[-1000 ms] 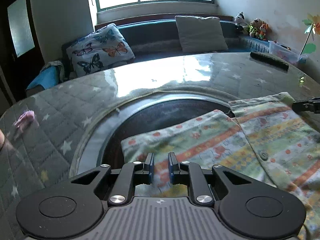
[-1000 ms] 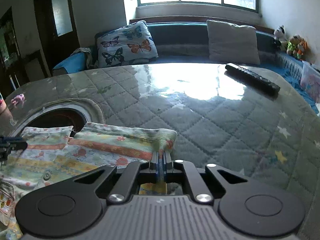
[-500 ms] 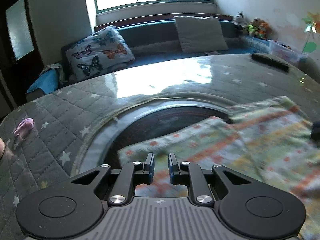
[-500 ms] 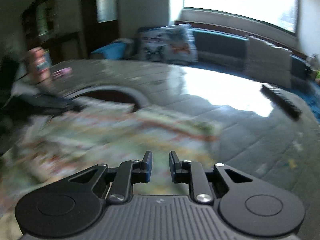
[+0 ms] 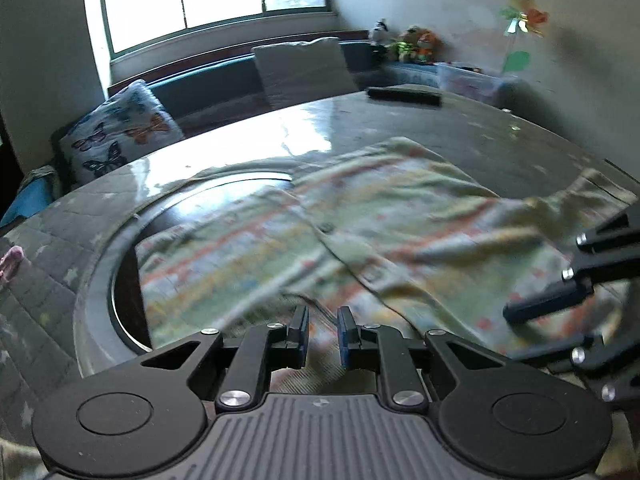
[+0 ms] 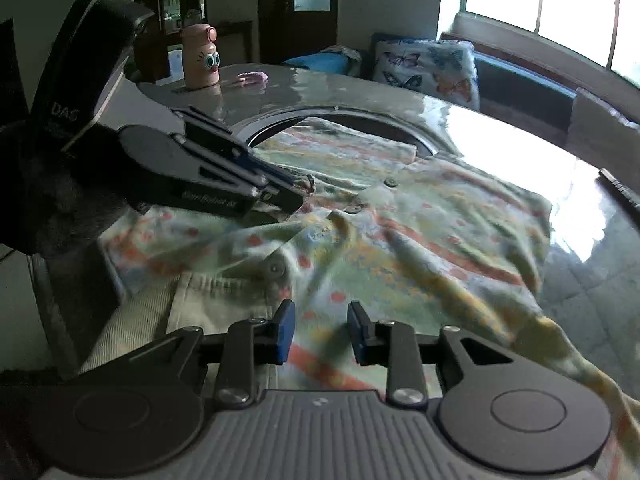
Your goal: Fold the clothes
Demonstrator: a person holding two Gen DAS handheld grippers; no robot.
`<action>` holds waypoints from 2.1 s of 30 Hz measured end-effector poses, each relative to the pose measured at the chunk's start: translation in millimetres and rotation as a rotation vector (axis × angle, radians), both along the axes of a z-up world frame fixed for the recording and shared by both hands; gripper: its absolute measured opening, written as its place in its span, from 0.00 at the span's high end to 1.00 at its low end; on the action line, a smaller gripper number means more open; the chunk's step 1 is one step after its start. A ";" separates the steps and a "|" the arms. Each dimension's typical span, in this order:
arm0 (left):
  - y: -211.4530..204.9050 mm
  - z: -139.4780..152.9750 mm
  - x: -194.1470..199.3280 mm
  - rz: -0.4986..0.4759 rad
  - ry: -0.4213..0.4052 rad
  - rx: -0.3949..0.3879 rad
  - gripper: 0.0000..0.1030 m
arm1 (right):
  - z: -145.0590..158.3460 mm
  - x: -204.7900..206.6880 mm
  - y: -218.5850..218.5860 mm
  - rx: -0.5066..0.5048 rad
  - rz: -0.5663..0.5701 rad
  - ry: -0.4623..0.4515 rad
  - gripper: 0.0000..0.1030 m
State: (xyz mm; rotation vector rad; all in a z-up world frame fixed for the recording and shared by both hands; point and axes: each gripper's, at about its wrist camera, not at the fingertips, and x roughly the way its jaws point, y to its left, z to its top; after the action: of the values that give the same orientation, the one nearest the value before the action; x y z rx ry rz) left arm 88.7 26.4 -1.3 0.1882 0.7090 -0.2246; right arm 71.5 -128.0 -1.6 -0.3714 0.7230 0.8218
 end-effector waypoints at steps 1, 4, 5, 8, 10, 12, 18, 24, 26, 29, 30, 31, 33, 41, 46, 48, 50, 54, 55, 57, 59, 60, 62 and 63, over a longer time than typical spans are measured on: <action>-2.1 -1.6 -6.7 -0.010 -0.002 -0.001 0.83 | 2.9 -4.6 -1.8 0.003 -0.001 0.001 0.73; -4.3 -3.2 -20.1 -0.020 -0.007 -0.016 0.84 | 13.5 -14.3 -7.9 0.044 -0.016 0.028 0.73; -3.4 -3.2 -23.3 -0.018 -0.008 -0.029 0.84 | 16.5 -18.2 -8.8 0.057 -0.014 0.033 0.73; 2.5 -2.3 -30.8 0.004 -0.013 -0.070 0.84 | 22.2 -30.3 -8.1 0.103 0.008 0.065 0.73; 9.1 0.0 -34.6 0.033 -0.016 -0.107 0.85 | 20.0 -37.9 -2.8 0.111 0.029 0.079 0.73; 15.2 2.0 -38.0 0.057 -0.018 -0.132 0.85 | 14.3 -42.8 4.5 0.100 0.039 0.080 0.73; 24.1 3.7 -47.8 0.079 -0.017 -0.180 0.85 | 6.2 -47.9 7.1 0.098 0.001 0.085 0.96; 13.2 -2.9 -54.5 0.031 -0.001 -0.193 0.85 | 33.9 -35.4 -33.4 0.276 -0.133 0.134 0.96; 7.8 -5.2 -56.6 0.009 0.002 -0.199 0.85 | 39.9 -31.6 -46.1 0.332 -0.174 0.150 0.96; -1.1 -7.4 -59.3 -0.013 -0.012 -0.188 0.85 | 41.1 -27.8 -52.6 0.372 -0.199 0.164 0.96; -3.4 -7.9 -60.4 -0.017 -0.015 -0.183 0.85 | 40.0 -27.0 -52.2 0.374 -0.200 0.169 0.96; -5.0 -8.2 -61.8 -0.021 -0.016 -0.178 0.85 | 38.6 -27.2 -49.8 0.368 -0.195 0.171 0.96; -7.9 -8.8 -64.9 -0.031 -0.017 -0.168 0.84 | 36.5 -29.3 -43.6 0.352 -0.174 0.169 0.96; 6.9 -4.3 -80.8 0.032 -0.030 -0.230 0.84 | 24.2 -42.7 -19.7 0.266 -0.089 0.135 0.96; 18.0 0.7 -89.2 0.063 -0.033 -0.252 0.84 | 11.7 -49.2 -5.5 0.187 -0.020 0.114 0.92; 19.8 4.7 -91.9 0.067 -0.045 -0.246 0.84 | 6.6 -51.0 -0.6 0.151 0.007 0.117 0.90; 20.7 10.9 -93.6 0.064 -0.065 -0.243 0.84 | 8.6 -52.7 -0.6 0.142 0.025 0.115 0.89; 19.9 22.2 -92.8 0.049 -0.102 -0.248 0.84 | 25.6 -48.2 -9.2 0.210 0.011 0.100 0.89; 19.0 23.6 -91.2 0.045 -0.105 -0.254 0.84 | 28.6 -46.0 -10.6 0.223 -0.004 0.086 0.89; 14.1 24.0 -87.1 0.033 -0.101 -0.264 0.84 | 24.4 -41.2 -8.2 0.209 -0.037 0.066 0.89; 5.7 23.4 -84.0 0.009 -0.096 -0.266 0.84 | 14.0 -37.9 -2.2 0.177 -0.047 0.062 0.89; 1.0 22.6 -82.4 -0.005 -0.091 -0.266 0.84 | 8.0 -37.9 0.6 0.158 -0.042 0.064 0.89; -8.4 19.6 -79.0 -0.033 -0.076 -0.266 0.84 | -3.3 -41.9 3.7 0.122 -0.029 0.072 0.89; -12.3 17.6 -77.0 -0.044 -0.068 -0.267 0.84 | -5.2 -45.1 2.1 0.121 -0.026 0.071 0.89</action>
State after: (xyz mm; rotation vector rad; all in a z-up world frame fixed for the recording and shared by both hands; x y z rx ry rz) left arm 11.7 14.0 16.3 -0.0435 0.6011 -0.3504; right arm 26.3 -125.9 -6.9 -0.2253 0.7384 0.8532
